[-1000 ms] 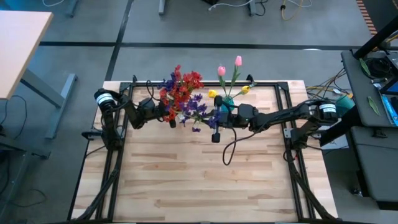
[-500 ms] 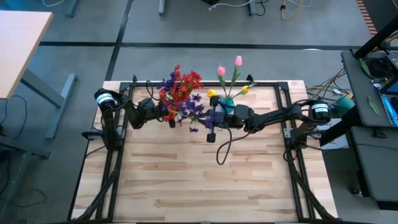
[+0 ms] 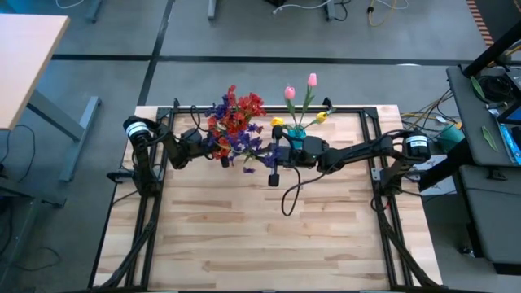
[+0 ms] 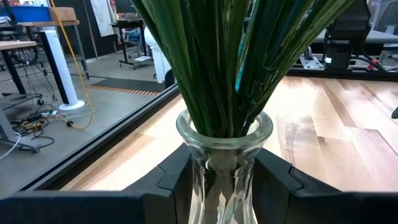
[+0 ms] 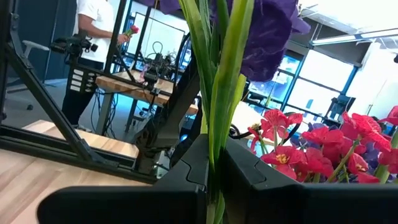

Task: Sort flowers into vase by color
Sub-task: Put the violet flowers into the transparent vase

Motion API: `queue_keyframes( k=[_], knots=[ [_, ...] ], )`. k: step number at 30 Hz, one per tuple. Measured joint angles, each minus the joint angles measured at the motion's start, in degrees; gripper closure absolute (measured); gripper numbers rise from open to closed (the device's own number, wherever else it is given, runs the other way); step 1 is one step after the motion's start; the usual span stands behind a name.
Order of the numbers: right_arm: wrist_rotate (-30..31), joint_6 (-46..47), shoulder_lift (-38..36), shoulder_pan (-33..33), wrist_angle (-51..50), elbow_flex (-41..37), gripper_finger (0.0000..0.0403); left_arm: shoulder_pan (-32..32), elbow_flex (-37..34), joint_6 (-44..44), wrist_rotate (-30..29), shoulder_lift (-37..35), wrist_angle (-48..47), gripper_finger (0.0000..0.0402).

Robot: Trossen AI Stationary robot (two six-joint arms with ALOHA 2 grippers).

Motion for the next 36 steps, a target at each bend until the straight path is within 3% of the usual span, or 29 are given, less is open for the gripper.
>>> queue_keyframes(
  k=[20,27,36],
  knots=[
    [0.0,0.0,0.0,0.0,-0.45,0.0,0.0385,0.0,0.0,0.09,0.08,-0.01,-0.11,0.0294],
    [0.0,0.0,0.0,0.0,-0.8,0.0,0.0385,0.0,0.74,-0.7,0.43,4.12,2.38,0.0294],
    [0.02,-0.36,0.0,0.0,-0.87,0.0,0.0385,0.0,1.77,-0.42,1.02,4.32,2.21,0.0294]
  ],
)
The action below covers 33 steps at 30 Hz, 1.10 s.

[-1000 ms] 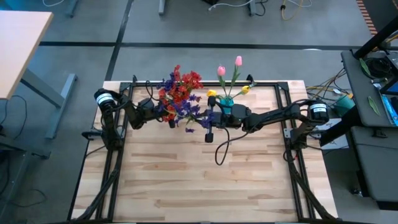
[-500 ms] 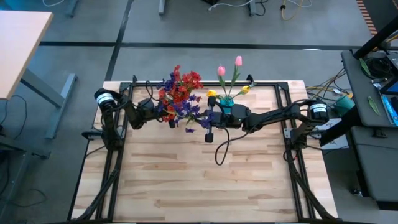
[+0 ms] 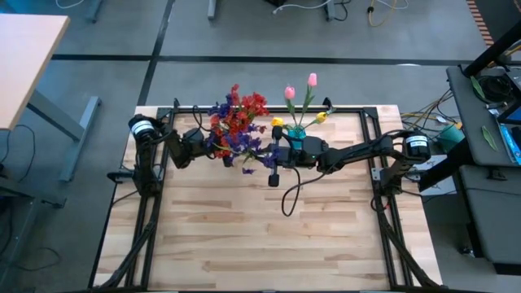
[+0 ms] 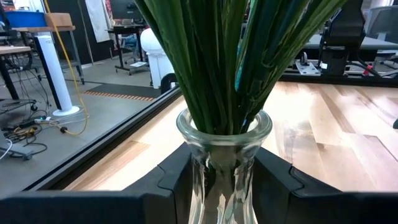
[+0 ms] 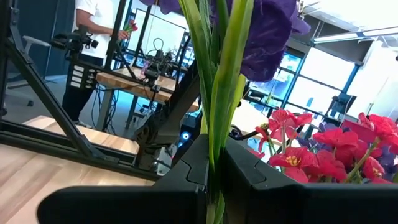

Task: Sort flowers into vase by color
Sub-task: Put the violet flowers into the transparent vase

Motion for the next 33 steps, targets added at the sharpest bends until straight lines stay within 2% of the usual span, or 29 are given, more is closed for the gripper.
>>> queue_keyframes(
  k=[11,26,33],
  knots=[
    [0.03,-0.75,0.34,-1.41,2.64,2.15,0.0385,0.0,0.0,-0.11,-0.02,0.02,-0.01,0.0294],
    [0.61,-2.02,8.74,-5.73,2.51,12.93,0.0385,0.0,-0.02,-0.2,-0.02,0.04,0.0,0.0294],
    [0.53,-2.98,10.63,-5.9,2.62,14.88,0.0385,0.0,-0.04,-0.22,-0.02,0.07,0.0,0.0294]
  ],
)
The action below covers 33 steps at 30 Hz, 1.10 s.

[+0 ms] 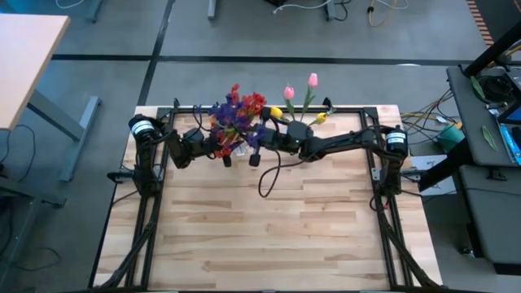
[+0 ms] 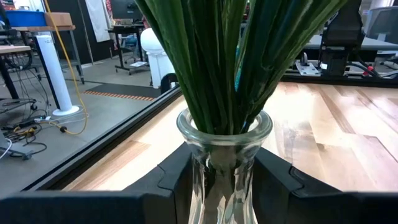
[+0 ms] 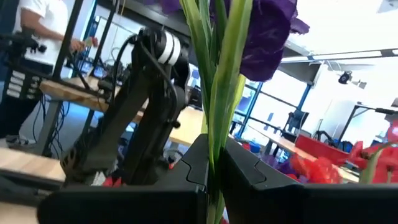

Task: Sort flowers into vase by color
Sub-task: Put the violet flowers into the transparent vase

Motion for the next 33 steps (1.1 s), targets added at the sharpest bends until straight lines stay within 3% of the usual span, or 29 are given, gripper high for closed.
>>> queue_keyframes(
  k=[12,33],
  knots=[
    [0.27,-3.73,0.6,-0.69,-0.04,-0.35,0.0385,0.0,-0.02,-0.02,0.0,0.0,0.0,0.0294],
    [1.73,1.9,2.57,-1.27,2.7,-0.83,0.0385,0.0,0.0,-0.1,0.02,0.0,0.0,0.0294]
  ],
)
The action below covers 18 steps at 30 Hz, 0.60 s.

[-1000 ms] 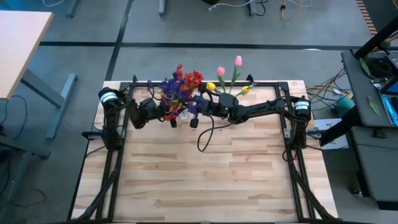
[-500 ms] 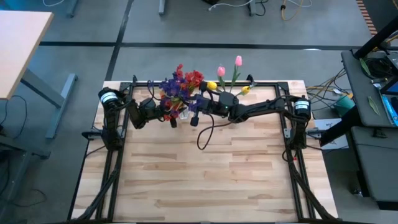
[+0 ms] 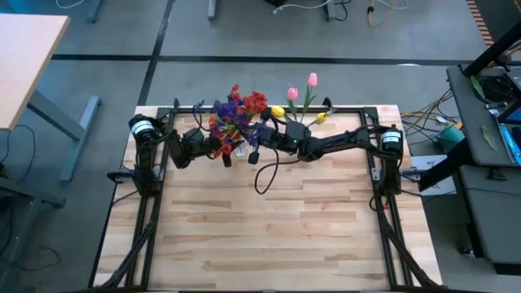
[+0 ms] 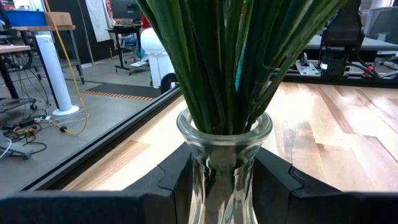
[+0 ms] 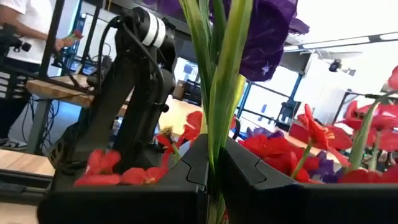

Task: Sort flowers into vase by color
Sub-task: Put the violet flowers into the transparent vase

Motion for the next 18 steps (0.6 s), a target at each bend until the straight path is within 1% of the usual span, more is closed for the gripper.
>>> queue_keyframes(
  k=[6,12,18],
  knots=[
    [0.39,3.16,-0.07,-0.57,-1.93,0.0,0.0385,0.0,0.0,-0.12,0.0,0.0,0.0,0.0294],
    [2.9,6.0,-0.11,-0.59,-5.94,0.0,0.0385,0.02,0.0,-0.14,0.0,0.0,0.0,0.0294],
    [4.6,6.64,-0.11,-0.59,-9.72,0.0,0.0385,0.02,0.0,-0.14,0.0,0.0,0.0,0.0294]
  ],
)
